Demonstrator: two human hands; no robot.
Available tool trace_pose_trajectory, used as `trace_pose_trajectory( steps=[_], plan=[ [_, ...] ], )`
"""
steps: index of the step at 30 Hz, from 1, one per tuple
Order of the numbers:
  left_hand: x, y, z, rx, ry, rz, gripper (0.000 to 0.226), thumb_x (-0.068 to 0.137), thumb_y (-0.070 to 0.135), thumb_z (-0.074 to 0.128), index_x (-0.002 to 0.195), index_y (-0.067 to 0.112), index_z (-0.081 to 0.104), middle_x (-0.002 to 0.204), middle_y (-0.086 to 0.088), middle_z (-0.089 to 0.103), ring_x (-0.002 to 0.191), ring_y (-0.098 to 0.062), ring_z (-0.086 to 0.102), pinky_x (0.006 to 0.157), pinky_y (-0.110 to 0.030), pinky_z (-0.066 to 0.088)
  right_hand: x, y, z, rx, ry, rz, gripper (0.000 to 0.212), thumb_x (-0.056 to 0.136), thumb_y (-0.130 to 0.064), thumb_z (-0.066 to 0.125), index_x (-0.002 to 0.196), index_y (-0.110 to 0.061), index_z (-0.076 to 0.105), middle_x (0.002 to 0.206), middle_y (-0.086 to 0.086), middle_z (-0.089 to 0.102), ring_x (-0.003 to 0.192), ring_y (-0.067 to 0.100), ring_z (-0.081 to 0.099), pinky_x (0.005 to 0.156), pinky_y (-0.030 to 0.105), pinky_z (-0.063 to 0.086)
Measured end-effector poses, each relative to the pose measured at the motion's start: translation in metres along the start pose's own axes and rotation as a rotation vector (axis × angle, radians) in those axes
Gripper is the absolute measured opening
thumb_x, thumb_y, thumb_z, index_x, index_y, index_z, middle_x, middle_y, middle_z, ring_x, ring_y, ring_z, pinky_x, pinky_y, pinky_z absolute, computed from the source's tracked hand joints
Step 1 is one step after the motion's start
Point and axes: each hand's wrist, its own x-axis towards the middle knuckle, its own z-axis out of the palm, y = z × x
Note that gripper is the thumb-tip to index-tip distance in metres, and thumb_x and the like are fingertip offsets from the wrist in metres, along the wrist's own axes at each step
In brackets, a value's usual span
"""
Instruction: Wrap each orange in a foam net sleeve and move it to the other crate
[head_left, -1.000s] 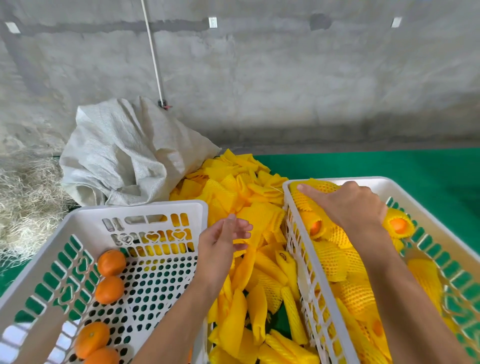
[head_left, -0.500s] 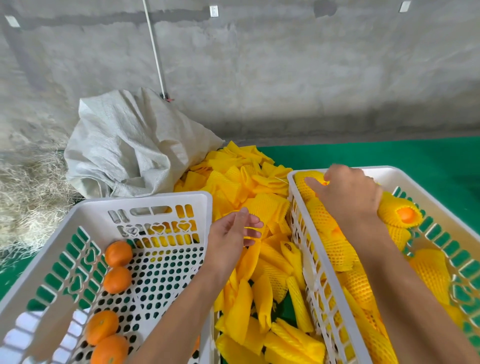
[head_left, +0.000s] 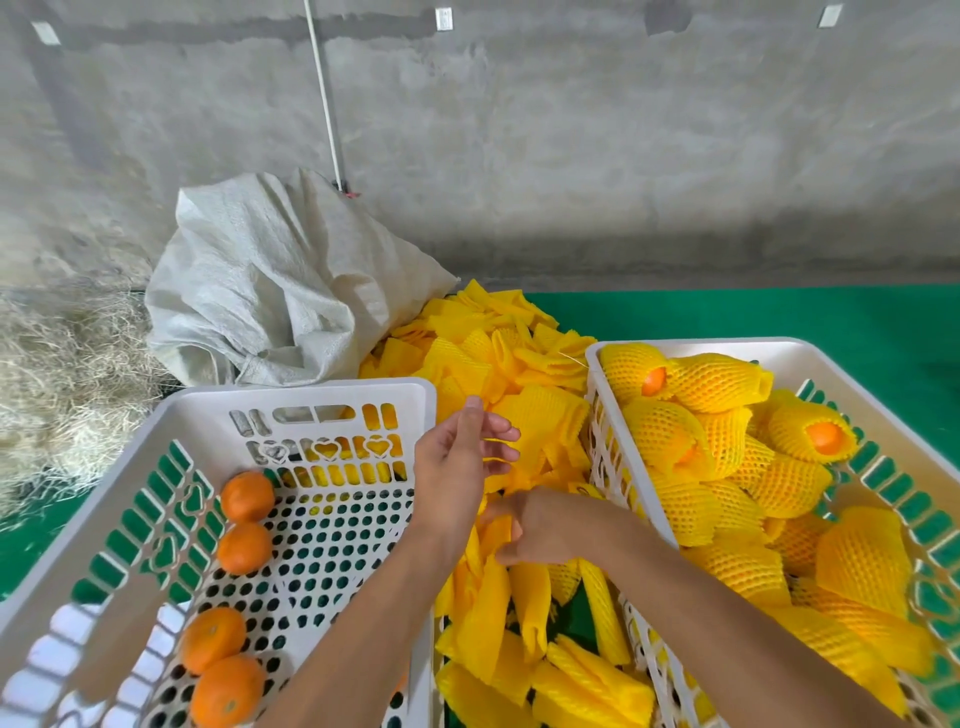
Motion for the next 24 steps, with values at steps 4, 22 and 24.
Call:
trace_pose_trajectory(
  steps=[4, 22, 24],
  plan=[
    [0.001, -0.001, 0.002, 0.034, -0.007, -0.002, 0.044, 0.111, 0.033, 0.045, 0.086, 0.007, 0.071, 0.082, -0.007, 0.075, 0.069, -0.018, 0.067, 0.067, -0.034, 0.055, 0.001, -0.012, 0.007, 0.037, -0.298, 0.002, 0.066, 0.096, -0.045, 0.064, 0.154, -0.041, 0.033, 0.121, 0.006, 0.068, 0.107, 0.023, 0.07, 0.094, 0.037, 0.058],
    [0.005, -0.013, 0.0, 0.105, 0.012, 0.072, 0.044, 0.11, 0.032, 0.048, 0.086, 0.003, 0.072, 0.081, -0.008, 0.076, 0.067, -0.018, 0.068, 0.061, -0.027, 0.056, 0.011, -0.008, 0.009, 0.117, -0.235, 0.127, 0.044, 0.096, -0.043, 0.064, 0.121, -0.007, 0.063, 0.101, 0.011, 0.074, 0.085, 0.023, 0.073, 0.078, 0.034, 0.058],
    [0.005, -0.013, -0.001, 0.128, 0.025, 0.104, 0.042, 0.109, 0.032, 0.05, 0.085, 0.005, 0.071, 0.079, -0.007, 0.074, 0.062, -0.016, 0.063, 0.056, -0.025, 0.053, 0.011, 0.0, 0.0, 0.085, 0.127, 0.072, 0.034, 0.094, -0.039, 0.066, 0.113, -0.011, 0.062, 0.1, 0.01, 0.071, 0.089, 0.025, 0.069, 0.068, 0.03, 0.05]
  ],
)
